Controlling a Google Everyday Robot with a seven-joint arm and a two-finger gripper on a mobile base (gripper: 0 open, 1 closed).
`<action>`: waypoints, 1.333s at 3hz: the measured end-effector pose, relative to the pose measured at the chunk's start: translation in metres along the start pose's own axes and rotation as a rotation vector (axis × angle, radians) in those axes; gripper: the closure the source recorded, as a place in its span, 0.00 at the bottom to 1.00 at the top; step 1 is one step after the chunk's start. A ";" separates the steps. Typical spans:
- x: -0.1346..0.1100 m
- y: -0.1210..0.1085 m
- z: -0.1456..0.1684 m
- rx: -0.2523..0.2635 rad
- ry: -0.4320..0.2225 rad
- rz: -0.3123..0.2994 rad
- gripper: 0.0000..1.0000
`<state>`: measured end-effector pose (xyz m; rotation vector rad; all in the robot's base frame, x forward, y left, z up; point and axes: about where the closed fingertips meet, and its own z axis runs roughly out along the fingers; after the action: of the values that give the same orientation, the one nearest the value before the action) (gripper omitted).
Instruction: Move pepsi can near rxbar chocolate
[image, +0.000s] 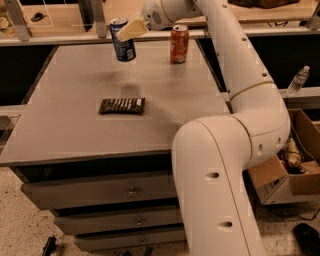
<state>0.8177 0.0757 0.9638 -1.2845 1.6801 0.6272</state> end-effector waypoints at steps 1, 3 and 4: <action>0.007 0.000 -0.028 0.010 -0.002 0.022 1.00; -0.008 0.026 -0.106 0.092 -0.075 0.040 1.00; -0.009 0.055 -0.132 0.132 -0.095 0.028 1.00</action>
Offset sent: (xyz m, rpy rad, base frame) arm -0.1117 -0.0704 -0.0069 0.0558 0.0496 -0.0906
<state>0.7207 -0.0092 1.0267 -1.1227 1.6364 0.5755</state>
